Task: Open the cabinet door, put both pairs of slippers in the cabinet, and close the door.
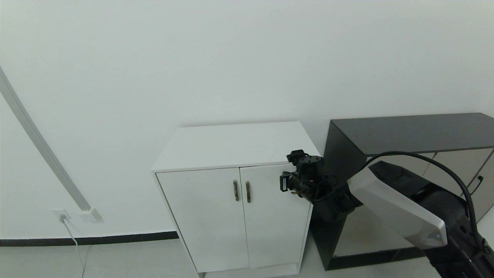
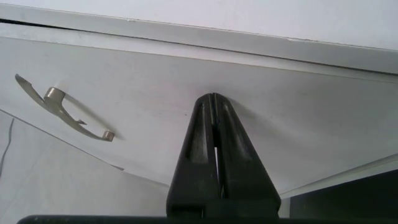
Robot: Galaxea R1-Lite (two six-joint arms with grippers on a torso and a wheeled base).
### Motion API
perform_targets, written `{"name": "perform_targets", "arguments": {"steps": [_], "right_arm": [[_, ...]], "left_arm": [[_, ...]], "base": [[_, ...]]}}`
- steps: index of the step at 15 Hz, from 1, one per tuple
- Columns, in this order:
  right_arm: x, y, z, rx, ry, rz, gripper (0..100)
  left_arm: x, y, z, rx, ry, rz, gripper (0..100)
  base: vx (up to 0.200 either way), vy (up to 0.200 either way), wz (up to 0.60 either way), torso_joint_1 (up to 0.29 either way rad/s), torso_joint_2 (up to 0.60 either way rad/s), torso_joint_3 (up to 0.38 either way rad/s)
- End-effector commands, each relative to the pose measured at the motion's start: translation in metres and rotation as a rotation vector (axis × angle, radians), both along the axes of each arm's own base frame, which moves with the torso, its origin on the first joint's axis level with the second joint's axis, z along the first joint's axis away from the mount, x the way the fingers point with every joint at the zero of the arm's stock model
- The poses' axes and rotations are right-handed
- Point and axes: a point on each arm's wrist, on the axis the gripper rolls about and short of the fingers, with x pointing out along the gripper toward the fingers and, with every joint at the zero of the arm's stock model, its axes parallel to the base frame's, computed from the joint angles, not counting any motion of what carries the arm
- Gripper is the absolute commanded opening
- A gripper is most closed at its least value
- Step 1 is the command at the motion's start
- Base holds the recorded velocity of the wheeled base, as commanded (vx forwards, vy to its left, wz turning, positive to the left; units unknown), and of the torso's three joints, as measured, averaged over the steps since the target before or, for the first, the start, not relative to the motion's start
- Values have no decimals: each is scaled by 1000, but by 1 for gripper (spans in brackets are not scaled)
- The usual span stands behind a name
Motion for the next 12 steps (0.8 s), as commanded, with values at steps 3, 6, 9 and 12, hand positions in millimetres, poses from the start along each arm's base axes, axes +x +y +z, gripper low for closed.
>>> {"name": "perform_targets", "arguments": {"steps": [3,6,9,12], "right_arm": [[2,2,1,5,-8,0,0],[3,2,1,-2,1,0,0],[4,3,4,2,-7,-1,0],[5,3,5,1,-5,-1,0]], "left_arm": [[0,0,0,-1,2,1,0],[0,0,0,-1,2,1,0],[0,0,0,-1,2,1,0],[0,0,0,-1,2,1,0]], "base": [[0,0,0,0,0,0],[0,0,0,0,0,0],[0,0,0,0,0,0],[0,0,0,0,0,0]]}}
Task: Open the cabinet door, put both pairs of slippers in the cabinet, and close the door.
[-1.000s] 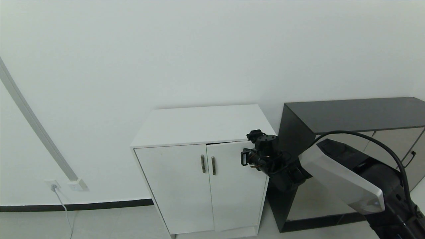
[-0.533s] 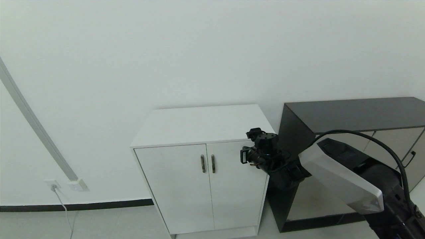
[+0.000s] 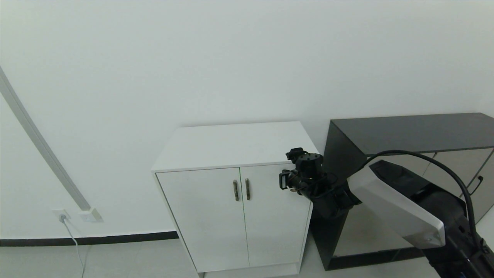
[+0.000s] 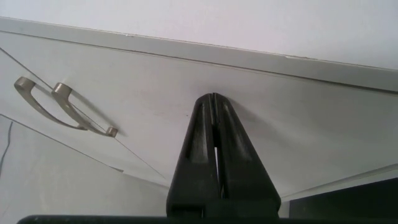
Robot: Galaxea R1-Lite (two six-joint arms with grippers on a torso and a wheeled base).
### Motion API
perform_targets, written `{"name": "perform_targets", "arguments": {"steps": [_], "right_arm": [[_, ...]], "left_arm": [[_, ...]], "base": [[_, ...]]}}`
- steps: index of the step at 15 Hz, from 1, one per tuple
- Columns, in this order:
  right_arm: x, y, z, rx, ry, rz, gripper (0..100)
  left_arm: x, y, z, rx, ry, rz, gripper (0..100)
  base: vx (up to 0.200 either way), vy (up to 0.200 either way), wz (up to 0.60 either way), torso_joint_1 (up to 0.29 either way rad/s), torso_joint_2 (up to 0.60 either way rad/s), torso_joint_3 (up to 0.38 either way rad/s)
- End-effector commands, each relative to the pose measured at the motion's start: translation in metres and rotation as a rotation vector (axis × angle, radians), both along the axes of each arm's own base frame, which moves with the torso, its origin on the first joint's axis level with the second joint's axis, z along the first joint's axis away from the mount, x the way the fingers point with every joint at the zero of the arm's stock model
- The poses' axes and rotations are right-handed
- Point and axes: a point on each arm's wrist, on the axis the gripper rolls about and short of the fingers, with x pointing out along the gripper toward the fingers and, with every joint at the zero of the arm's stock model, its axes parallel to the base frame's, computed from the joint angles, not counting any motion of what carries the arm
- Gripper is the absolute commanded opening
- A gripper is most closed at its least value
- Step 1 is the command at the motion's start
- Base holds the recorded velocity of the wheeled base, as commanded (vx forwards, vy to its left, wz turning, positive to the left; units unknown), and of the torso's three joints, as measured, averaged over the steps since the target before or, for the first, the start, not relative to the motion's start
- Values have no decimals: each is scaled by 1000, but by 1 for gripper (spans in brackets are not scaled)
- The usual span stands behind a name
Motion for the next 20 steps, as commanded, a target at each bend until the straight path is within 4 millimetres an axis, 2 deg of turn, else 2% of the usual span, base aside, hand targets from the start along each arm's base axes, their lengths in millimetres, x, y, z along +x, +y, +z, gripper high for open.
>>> {"name": "perform_targets", "arguments": {"steps": [1,4,6,12,18,20], "right_arm": [[0,1,1,3,-5,1,0],[-3,0,2,-1,2,2,0],[-12,-5,5,-15,18,-16,0],[-42,-25,30,-17,7,-52,0],[-84,-74,47,-34,25,-118,0],[-101,-90,51,-53,26,-191,0]], "left_arm": [[0,0,0,0,1,1,0],[0,0,0,0,1,1,0],[0,0,0,0,1,1,0],[0,0,0,0,1,1,0],[0,0,0,0,1,1,0],[0,0,0,0,1,1,0]], "base": [[0,0,0,0,0,0],[0,0,0,0,0,0],[0,0,0,0,0,0],[0,0,0,0,0,0],[0,0,0,0,0,0],[0,0,0,0,0,0]]}}
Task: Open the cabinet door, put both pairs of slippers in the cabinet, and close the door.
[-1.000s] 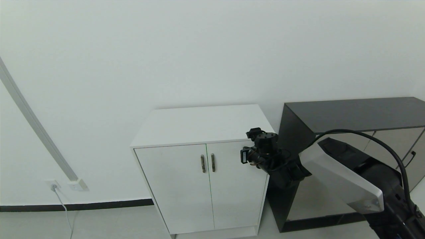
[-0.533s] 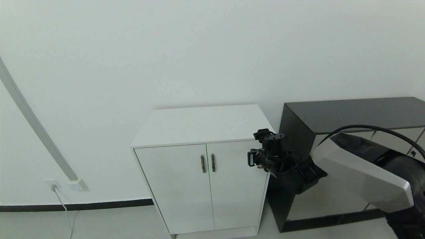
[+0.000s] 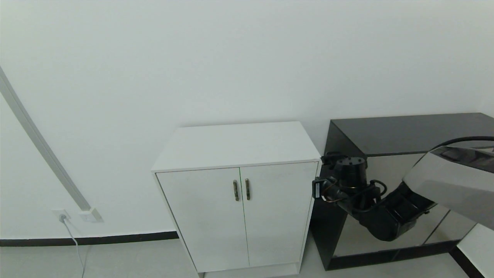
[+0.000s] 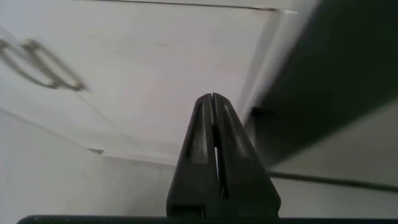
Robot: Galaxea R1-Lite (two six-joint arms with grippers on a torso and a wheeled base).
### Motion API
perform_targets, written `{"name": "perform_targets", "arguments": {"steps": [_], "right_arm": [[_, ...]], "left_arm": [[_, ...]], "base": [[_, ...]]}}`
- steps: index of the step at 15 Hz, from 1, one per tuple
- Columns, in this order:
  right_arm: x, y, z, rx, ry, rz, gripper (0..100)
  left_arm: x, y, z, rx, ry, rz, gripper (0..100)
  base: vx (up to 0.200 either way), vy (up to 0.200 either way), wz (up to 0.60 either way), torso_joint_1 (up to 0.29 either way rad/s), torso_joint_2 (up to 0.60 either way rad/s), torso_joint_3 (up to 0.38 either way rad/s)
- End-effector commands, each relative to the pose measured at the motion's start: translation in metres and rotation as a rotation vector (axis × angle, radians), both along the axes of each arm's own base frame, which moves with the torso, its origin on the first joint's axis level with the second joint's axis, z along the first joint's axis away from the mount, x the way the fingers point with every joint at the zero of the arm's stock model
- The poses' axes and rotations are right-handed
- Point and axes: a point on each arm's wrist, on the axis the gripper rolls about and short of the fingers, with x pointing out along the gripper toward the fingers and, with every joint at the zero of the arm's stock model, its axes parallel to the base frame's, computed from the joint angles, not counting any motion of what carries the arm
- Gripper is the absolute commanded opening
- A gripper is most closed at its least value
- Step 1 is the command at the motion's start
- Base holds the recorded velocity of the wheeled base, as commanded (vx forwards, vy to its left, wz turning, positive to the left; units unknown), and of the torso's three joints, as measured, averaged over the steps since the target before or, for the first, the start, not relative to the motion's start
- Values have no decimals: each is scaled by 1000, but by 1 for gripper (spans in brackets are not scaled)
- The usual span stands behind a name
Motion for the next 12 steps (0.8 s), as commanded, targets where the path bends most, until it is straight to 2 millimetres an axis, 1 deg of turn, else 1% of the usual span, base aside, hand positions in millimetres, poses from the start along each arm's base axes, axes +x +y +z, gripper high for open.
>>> {"name": "perform_targets", "arguments": {"steps": [1,2,5,9,12], "right_arm": [[-22,-22,20,4,-34,-57,0],[-32,-30,22,1,-33,-67,0],[-67,-60,36,-6,-24,-105,0],[-117,-100,62,-37,-69,-160,0],[-149,-129,69,-48,-90,-228,0]], "left_arm": [[0,0,0,-1,1,1,0],[0,0,0,-1,1,1,0],[0,0,0,-1,1,-1,0],[0,0,0,-1,1,-1,0],[0,0,0,-1,1,-1,0]], "base": [[0,0,0,0,0,0],[0,0,0,0,0,0],[0,0,0,0,0,0],[0,0,0,0,0,0],[0,0,0,0,0,0]]}}
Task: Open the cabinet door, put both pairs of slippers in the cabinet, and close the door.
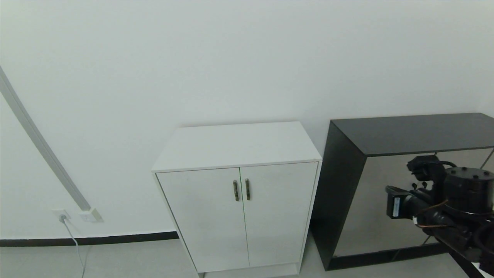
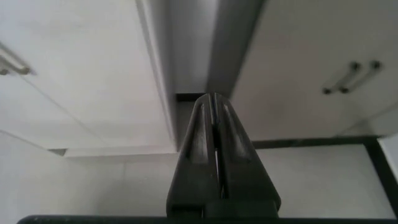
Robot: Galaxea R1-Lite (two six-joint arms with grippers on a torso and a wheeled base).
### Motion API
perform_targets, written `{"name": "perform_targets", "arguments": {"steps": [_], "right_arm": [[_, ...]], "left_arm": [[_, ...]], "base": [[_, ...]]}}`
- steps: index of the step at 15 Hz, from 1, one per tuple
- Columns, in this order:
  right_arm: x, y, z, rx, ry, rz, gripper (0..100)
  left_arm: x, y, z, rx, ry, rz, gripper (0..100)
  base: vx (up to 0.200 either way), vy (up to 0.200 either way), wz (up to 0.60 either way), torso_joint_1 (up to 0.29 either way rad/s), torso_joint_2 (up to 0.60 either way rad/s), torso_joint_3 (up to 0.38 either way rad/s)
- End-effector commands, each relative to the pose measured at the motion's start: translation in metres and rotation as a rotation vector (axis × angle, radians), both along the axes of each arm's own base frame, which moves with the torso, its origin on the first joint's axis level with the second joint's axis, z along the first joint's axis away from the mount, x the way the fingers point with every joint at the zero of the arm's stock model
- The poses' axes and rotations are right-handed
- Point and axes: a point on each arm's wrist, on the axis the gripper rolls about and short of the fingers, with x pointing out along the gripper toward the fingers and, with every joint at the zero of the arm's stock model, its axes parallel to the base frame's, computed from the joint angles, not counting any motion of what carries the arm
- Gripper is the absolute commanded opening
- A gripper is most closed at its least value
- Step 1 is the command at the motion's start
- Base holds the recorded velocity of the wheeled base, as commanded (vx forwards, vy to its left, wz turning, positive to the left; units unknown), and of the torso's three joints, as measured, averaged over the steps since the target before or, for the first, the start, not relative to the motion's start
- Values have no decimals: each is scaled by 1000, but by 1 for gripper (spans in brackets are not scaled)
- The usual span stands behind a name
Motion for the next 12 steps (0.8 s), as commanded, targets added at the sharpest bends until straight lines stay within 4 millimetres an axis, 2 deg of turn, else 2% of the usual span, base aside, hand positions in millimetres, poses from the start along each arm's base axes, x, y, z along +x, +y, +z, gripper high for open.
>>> {"name": "perform_targets", "arguments": {"steps": [1,2,4,7,12], "right_arm": [[-37,-26,15,7,-62,-57,0],[-42,-29,16,6,-67,-64,0],[-67,-40,22,-9,-109,-70,0],[-90,-45,28,-30,-113,-70,0],[-148,-55,39,-41,-86,-25,0]], "left_arm": [[0,0,0,0,2,0,0],[0,0,0,0,2,0,0],[0,0,0,0,2,0,0],[0,0,0,0,2,0,0],[0,0,0,0,2,0,0]], "base": [[0,0,0,0,0,0],[0,0,0,0,0,0],[0,0,0,0,0,0],[0,0,0,0,0,0],[0,0,0,0,0,0]]}}
